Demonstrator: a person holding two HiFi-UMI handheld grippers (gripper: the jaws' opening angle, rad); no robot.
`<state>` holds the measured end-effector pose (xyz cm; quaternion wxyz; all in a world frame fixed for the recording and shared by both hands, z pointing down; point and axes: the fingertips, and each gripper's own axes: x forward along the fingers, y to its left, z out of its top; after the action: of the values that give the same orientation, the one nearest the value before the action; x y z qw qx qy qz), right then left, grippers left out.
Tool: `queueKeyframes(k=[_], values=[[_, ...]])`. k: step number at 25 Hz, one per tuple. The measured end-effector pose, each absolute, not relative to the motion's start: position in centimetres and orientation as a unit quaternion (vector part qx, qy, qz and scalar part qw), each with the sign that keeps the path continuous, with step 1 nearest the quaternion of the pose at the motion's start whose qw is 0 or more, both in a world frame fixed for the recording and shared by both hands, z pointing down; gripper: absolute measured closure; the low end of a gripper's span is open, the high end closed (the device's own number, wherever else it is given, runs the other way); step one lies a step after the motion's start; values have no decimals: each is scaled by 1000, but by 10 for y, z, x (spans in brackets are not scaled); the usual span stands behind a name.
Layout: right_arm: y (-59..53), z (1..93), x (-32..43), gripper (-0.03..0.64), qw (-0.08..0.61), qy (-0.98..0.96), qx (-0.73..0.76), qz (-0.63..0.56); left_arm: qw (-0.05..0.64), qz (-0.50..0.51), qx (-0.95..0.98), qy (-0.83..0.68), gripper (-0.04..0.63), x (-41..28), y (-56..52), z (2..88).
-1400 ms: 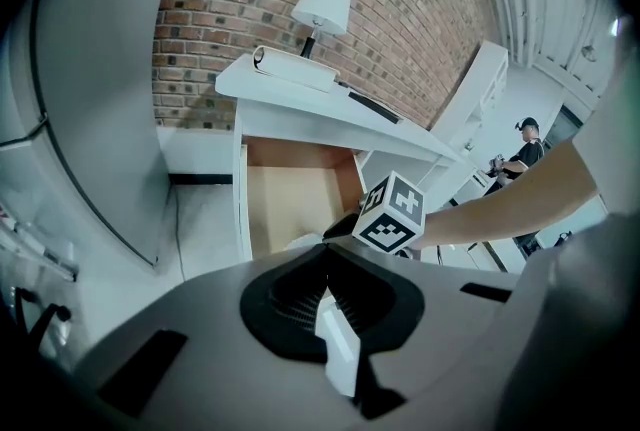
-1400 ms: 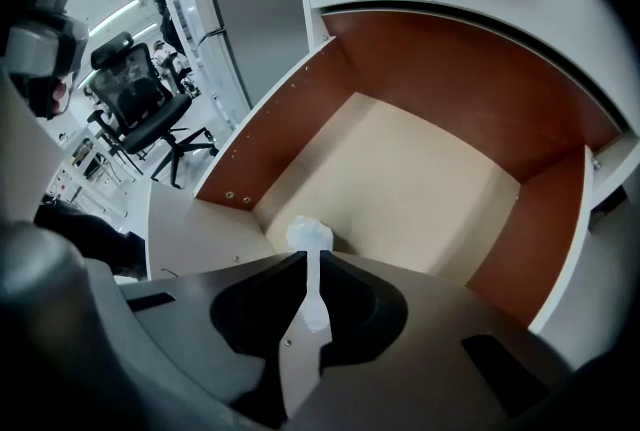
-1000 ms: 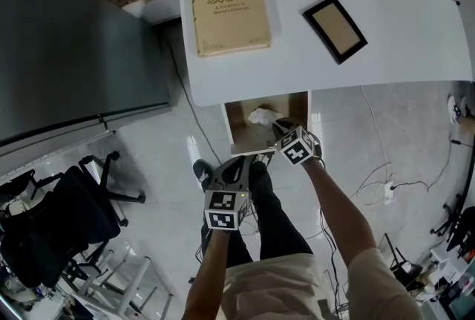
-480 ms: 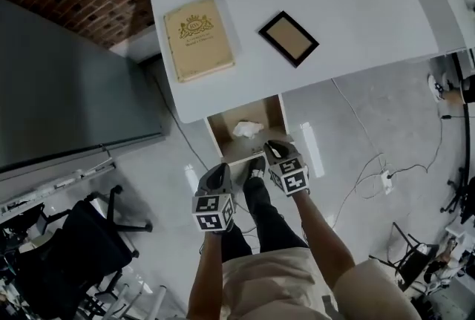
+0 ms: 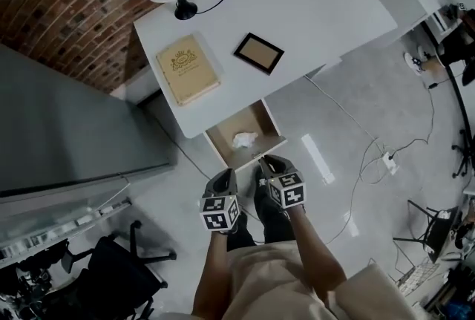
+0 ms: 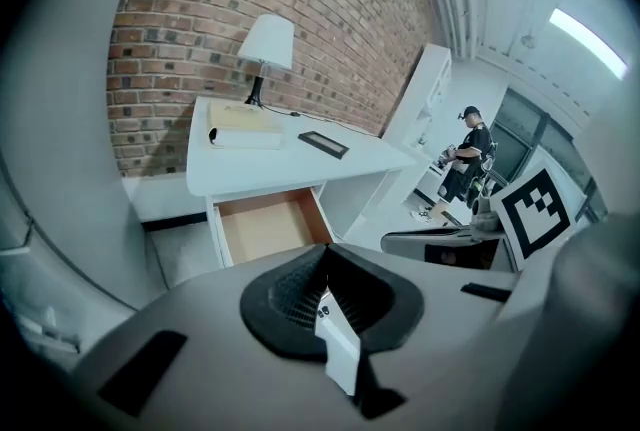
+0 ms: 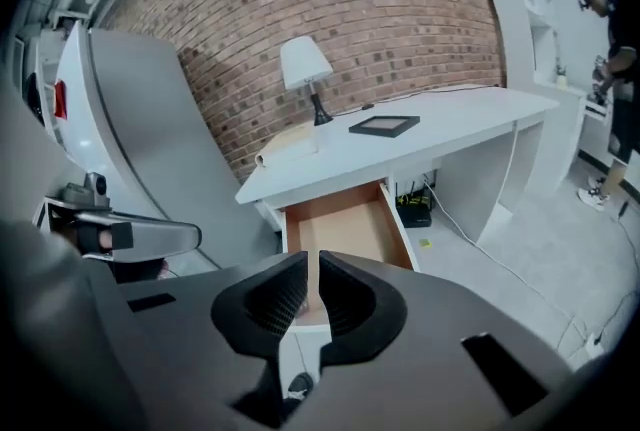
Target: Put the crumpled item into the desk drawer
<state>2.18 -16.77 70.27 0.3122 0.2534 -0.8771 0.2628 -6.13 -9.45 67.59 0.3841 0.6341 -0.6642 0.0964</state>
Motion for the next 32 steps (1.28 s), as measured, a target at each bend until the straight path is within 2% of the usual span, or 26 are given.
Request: queueKeyframes(k=[14,24,32], values=[[-85,625,44,560,256,-870,332,261,328,101,701,-624,580,-61,-48,600],[-15,632,33,565,253,-868,338,261,311,132,724,-602,580,-68,-1,599],[-13,618,37,572,241,-872,346,251,294,130,738,-594,580,-54,-7,591]])
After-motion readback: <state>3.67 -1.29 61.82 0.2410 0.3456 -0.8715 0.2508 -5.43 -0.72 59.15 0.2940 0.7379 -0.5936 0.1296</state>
